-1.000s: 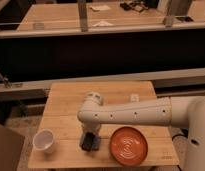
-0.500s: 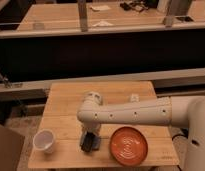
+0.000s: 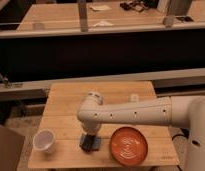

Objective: Place the eraser on the white sponge

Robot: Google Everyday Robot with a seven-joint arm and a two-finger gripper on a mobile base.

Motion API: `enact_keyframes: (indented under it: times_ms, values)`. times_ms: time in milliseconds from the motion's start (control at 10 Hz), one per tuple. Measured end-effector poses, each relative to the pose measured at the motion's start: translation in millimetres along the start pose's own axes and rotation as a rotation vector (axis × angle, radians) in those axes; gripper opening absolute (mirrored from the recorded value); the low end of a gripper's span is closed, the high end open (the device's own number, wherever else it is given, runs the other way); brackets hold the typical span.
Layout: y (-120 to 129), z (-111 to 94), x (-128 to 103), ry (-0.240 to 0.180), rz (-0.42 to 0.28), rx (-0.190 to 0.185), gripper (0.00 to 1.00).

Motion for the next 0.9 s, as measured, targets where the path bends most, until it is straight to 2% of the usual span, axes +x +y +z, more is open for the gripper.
enact_keyframes:
  times_ms: [100,200,500,600,700,900]
  values:
    - [-1.0,-0.5,-0.9,0.000,-0.001,0.004,0.45]
    - [-1.5,0.0,-4.2,-0.004,-0.005,0.009,0.45]
    - [-2.1,-1.3,-7.6,-0.014,-0.010,0.015,0.17]
    - [-1.9,-2.0,-8.5,-0.016,-0.011,0.015,0.05]
    - [-1.8,-2.5,-9.2,-0.018,-0.011,0.015,0.01]
    - [-1.7,-2.6,-9.4,-0.018,-0.011,0.014,0.01]
